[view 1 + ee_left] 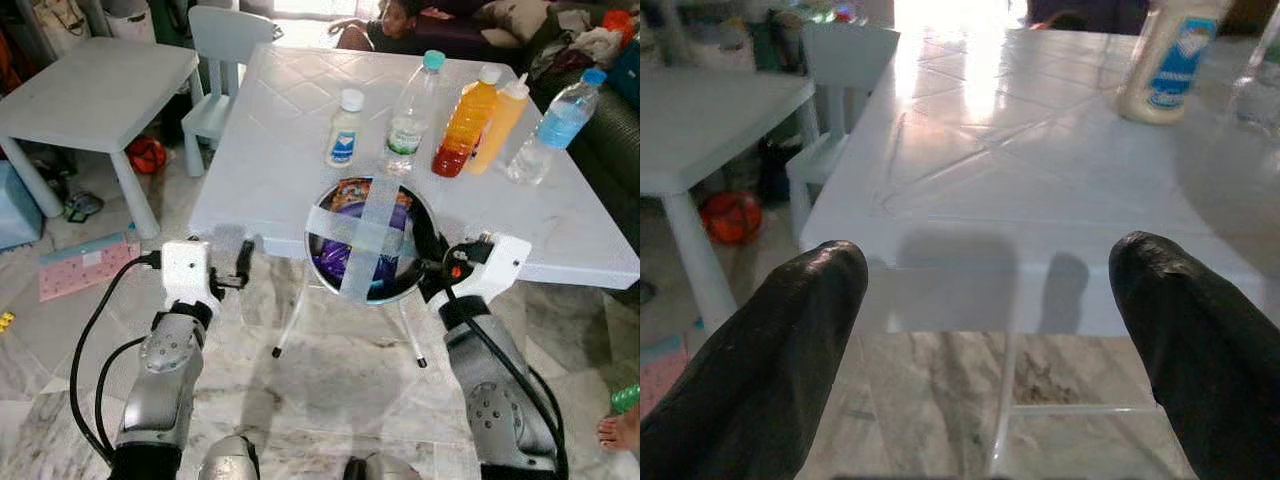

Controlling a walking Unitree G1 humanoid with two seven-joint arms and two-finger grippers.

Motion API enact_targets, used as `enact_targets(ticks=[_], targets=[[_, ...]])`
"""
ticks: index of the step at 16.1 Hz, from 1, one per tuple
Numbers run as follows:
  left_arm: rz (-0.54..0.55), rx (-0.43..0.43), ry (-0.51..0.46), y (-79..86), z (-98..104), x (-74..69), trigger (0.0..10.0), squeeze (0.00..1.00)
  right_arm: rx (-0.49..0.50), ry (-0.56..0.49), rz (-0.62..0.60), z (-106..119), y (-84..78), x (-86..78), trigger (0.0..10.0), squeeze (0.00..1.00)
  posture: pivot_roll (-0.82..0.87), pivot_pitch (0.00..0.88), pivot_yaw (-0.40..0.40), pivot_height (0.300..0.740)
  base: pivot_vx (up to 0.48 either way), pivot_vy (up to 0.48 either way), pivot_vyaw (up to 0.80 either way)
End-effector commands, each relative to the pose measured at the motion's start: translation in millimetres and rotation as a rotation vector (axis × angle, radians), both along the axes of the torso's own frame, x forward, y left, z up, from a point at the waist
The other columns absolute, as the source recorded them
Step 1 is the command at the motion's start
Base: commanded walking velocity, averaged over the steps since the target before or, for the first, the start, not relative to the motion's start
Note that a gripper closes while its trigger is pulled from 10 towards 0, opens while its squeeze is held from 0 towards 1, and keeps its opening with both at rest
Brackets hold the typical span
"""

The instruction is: Restocking fridge

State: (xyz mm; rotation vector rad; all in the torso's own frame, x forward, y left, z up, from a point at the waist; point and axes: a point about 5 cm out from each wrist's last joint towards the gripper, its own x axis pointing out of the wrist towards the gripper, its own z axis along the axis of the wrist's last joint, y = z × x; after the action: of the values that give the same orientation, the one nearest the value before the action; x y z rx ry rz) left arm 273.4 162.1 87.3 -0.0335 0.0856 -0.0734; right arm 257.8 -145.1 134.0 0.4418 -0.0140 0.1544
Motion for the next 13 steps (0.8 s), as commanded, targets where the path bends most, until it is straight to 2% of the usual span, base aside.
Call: enact_targets(ticks=[1,6,13], targets=[[0.042,-0.013,0.027,5.8,-3.8,0.9,10.0,0.0,-0.034,-0.049,0.007,8.4,0.4,2.5,10.0,0.0,-0.05,0.0,-0.045,0.74,0.0,0.0,0.8],[0.086,0.005,0.011,5.2,0.6,0.9,10.0,0.0,-0.066,-0.029,-0.008,4.4,-1.7,-0.9,10.0,0.0,-0.04,0.0,-0.055,0.74,0.0,0.0,0.8],[0.115,-0.012,0.022,8.2,0.5,-0.2,10.0,0.0,-0.091,-0.02,-0.027,3.7,-6.0,6.7,10.0,0.0,-0.02,0.012,-0.066,0.74,0.0,0.0,0.8]])
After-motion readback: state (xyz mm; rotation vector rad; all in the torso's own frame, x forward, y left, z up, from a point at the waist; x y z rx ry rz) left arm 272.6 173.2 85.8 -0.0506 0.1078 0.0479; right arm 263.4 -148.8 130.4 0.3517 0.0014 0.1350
